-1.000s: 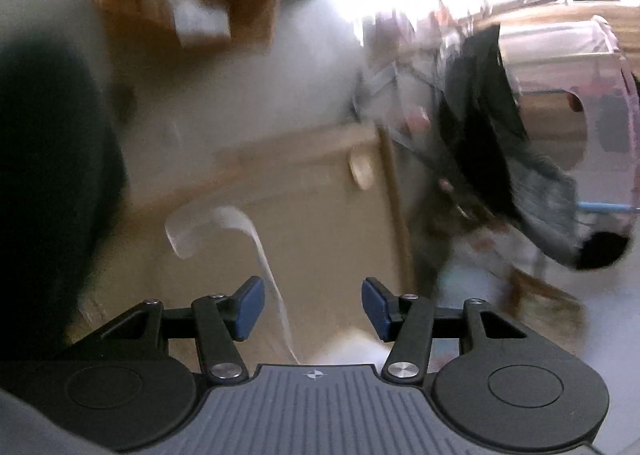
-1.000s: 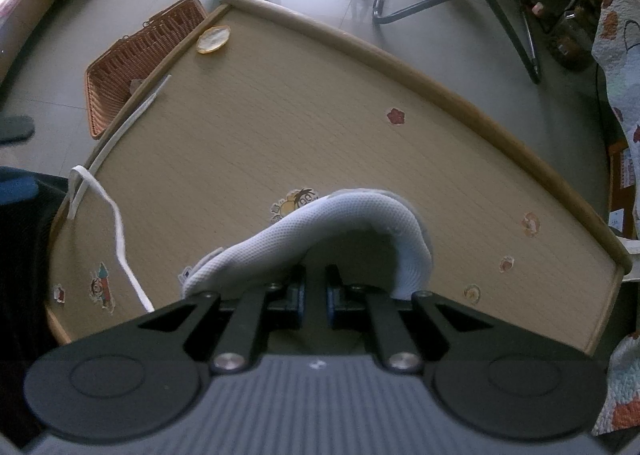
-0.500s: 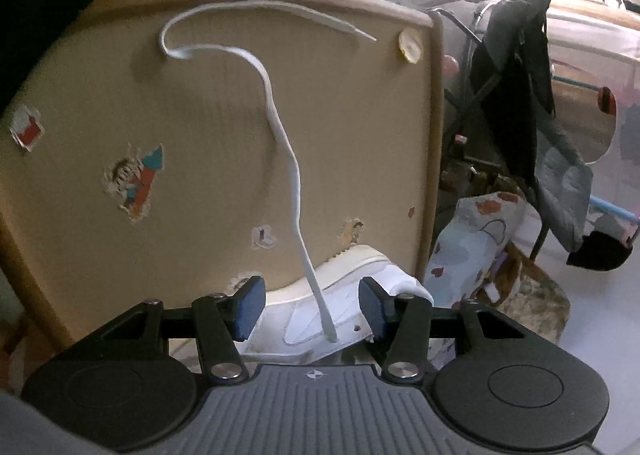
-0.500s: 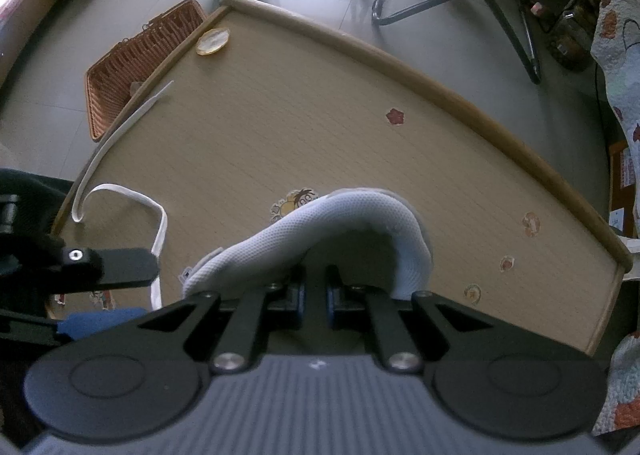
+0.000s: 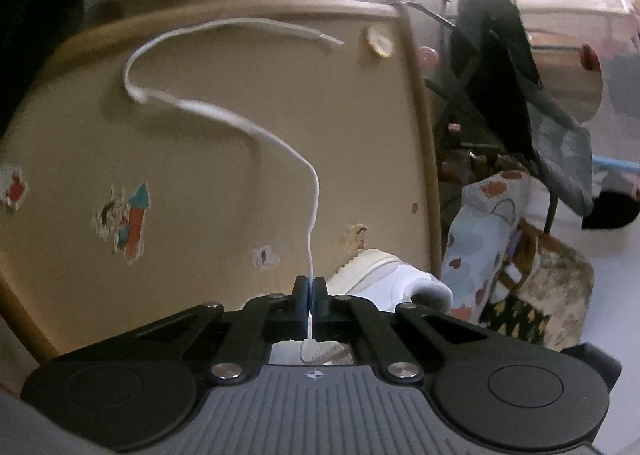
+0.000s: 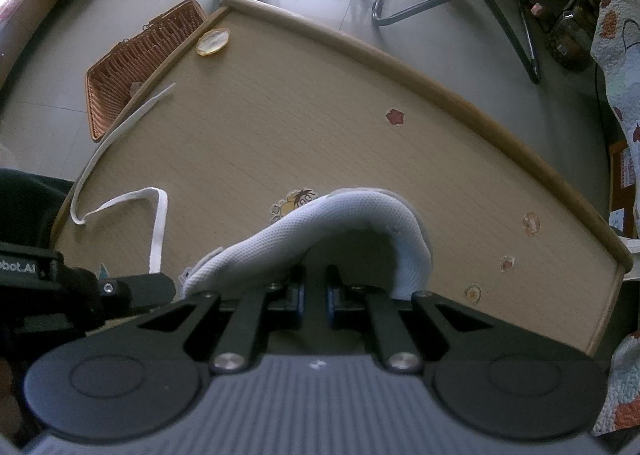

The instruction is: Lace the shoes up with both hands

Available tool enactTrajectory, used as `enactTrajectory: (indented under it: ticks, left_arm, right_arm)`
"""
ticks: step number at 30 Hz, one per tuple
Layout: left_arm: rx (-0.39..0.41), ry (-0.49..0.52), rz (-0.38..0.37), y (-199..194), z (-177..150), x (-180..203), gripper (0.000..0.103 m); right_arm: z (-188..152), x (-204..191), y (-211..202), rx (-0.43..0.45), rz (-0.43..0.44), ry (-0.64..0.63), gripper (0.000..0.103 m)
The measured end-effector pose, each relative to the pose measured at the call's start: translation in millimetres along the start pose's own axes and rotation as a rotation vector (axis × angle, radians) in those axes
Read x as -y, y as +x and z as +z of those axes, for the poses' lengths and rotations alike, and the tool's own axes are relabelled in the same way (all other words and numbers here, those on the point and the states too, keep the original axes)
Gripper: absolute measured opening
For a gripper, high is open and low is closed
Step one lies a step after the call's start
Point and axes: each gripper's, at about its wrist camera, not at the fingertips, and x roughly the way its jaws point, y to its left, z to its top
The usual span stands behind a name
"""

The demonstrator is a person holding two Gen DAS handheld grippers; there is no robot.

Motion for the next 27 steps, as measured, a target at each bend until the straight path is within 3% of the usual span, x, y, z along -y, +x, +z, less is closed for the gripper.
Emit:
enactTrajectory:
  ticks: [17, 27]
  left_arm:
    - [0.038, 0.093, 0.047, -5, 17, 3, 0.001]
    - [0.0, 0.068, 0.009, -4, 22, -6, 0.004]
  right_arm:
    - [0, -2, -1, 0.001, -0.008, 0.0, 0.01]
    - [-1, -2, -1, 0.007, -0.01, -0.002, 0.01]
